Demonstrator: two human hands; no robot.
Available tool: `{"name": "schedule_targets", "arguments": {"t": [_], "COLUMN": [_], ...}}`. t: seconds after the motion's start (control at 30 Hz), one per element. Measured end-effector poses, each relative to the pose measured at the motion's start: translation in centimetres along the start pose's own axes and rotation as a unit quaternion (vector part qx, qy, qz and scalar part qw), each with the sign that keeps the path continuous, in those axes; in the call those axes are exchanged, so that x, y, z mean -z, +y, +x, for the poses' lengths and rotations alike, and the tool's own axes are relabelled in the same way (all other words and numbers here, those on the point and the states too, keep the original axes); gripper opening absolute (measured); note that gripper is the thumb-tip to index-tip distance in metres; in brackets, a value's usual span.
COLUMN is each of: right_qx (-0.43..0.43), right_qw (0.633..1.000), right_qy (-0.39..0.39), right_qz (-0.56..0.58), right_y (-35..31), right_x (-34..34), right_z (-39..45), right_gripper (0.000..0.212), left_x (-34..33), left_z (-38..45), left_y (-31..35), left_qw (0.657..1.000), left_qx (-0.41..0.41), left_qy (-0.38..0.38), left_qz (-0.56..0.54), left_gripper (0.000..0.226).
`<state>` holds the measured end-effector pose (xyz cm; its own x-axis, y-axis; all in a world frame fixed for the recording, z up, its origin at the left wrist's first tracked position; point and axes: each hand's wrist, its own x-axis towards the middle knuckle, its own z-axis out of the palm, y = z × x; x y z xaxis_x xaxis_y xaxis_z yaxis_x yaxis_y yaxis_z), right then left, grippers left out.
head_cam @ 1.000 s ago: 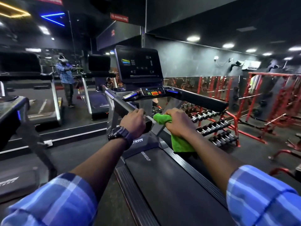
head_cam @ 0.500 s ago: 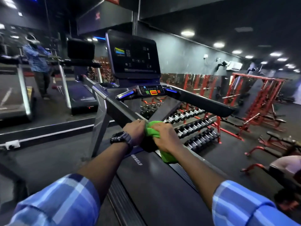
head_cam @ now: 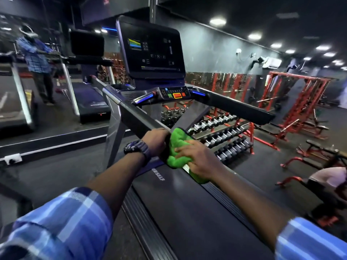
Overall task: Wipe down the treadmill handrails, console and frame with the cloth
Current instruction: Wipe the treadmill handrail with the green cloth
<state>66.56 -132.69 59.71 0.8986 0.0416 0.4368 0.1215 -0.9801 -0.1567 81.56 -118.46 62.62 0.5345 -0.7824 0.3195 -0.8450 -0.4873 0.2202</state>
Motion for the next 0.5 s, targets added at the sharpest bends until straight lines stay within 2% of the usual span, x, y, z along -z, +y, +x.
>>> {"name": "schedule_targets", "arguments": {"t": [0.07, 0.17, 0.2, 0.23, 0.3, 0.37, 0.43, 0.47, 0.5], "right_qx": [-0.016, -0.167, -0.183, -0.167, -0.082, -0.024, -0.062, -0.126, -0.202], "right_qw": [0.999, 0.982, 0.979, 0.981, 0.989, 0.983, 0.962, 0.94, 0.896], "right_qy": [0.017, 0.065, 0.066, 0.075, 0.11, 0.179, 0.259, 0.298, 0.341], "right_qz": [0.039, 0.058, 0.06, 0.061, 0.06, 0.046, 0.056, 0.106, 0.201], "right_y": [1.1, 0.5, -0.4, -1.2, -1.5, -1.0, -1.0, -1.6, -2.0], "right_x": [0.9, 0.7, 0.3, -0.4, -1.6, -2.8, -4.1, -4.8, -5.8], "right_z": [-1.2, 2.2, 3.1, 3.1, 1.1, -2.3, -3.5, -3.1, -2.1], "right_gripper": [0.052, 0.048, 0.048, 0.05, 0.054, 0.058, 0.059, 0.057, 0.053], "left_x": [0.1, 0.3, 0.5, 0.6, 0.8, 0.6, 0.4, 0.3, 0.3], "left_z": [0.0, -0.1, -0.1, -0.1, -0.1, 0.0, 0.0, 0.0, -0.1], "left_y": [0.0, 0.5, 0.7, 0.8, 0.7, 0.5, 0.5, 0.6, 0.7], "left_qw": [1.0, 1.0, 1.0, 1.0, 1.0, 1.0, 1.0, 1.0, 1.0], "left_qx": [0.004, 0.001, 0.0, -0.003, -0.004, -0.002, 0.001, 0.002, 0.003], "left_qy": [-0.004, -0.001, -0.003, -0.008, -0.012, -0.01, -0.004, -0.002, -0.002], "left_qz": [0.002, 0.004, 0.009, 0.017, 0.021, 0.012, 0.011, 0.014, 0.022], "left_gripper": [0.047, 0.049, 0.049, 0.048, 0.046, 0.05, 0.053, 0.053, 0.054]}}
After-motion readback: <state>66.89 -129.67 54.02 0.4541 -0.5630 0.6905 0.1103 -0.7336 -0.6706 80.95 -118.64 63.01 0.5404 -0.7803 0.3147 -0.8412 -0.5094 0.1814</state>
